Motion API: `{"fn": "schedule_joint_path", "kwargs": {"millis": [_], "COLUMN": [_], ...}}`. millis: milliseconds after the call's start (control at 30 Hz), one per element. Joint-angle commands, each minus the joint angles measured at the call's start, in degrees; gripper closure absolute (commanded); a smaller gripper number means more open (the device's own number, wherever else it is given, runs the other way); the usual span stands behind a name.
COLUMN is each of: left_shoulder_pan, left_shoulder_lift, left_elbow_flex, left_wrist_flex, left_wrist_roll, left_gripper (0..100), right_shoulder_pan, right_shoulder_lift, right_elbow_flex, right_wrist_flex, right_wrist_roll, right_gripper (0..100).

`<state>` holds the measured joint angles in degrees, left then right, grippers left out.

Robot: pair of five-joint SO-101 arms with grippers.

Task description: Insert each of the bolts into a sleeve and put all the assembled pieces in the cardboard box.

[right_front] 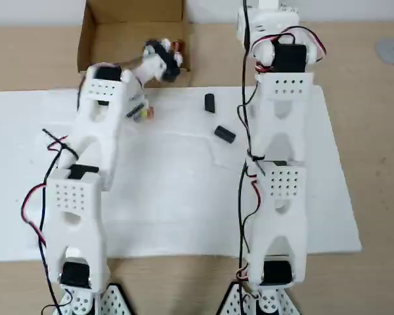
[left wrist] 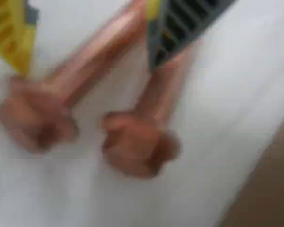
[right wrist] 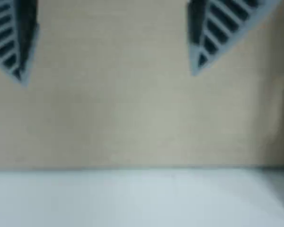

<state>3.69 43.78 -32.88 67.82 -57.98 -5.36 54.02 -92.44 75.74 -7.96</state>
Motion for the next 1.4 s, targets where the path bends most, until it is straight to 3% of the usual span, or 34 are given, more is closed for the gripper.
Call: {"fn": "schedule_joint_path", "kwargs": {"millis": [0,300,467,800,967,1133,1233,1367], "left_shoulder_pan": [-0.7,-2.7,-3.2,-2.9,-3.2,-3.2,-3.2,-4.8], "left_shoulder_lift": [1.2,2.5,2.2,2.2,2.2,0.9,-3.3,-10.0], "left_elbow_flex": [-0.4,-1.0,-1.4,-15.2,-30.1,-43.3,-44.7,-42.8], "left_wrist_flex": [0.5,4.0,5.4,19.1,30.4,32.7,32.7,32.7], "left_wrist_roll": [-1.1,-3.8,-3.8,-3.4,-0.5,10.9,20.2,35.3], "left_gripper": [82,82,99,99,99,99,99,99], "right_shoulder_pan": [0.9,0.6,0.6,0.6,0.5,-2.5,-5.1,-6.9], "right_shoulder_lift": [-6.2,-6.2,-6.1,-6.2,-6.3,-6.3,-6.4,-4.9], "right_elbow_flex": [-3.2,-3.2,-3.1,-3.1,-3.1,-3.0,-3.0,-2.6], "right_wrist_flex": [0.3,0.3,0.0,0.3,0.6,10.3,20.0,24.6], "right_wrist_roll": [0.4,0.4,0.4,0.4,0.4,0.8,3.4,5.2], "right_gripper": [74.1,74.1,74.1,74.1,74.1,74.1,74.1,74.1]}}
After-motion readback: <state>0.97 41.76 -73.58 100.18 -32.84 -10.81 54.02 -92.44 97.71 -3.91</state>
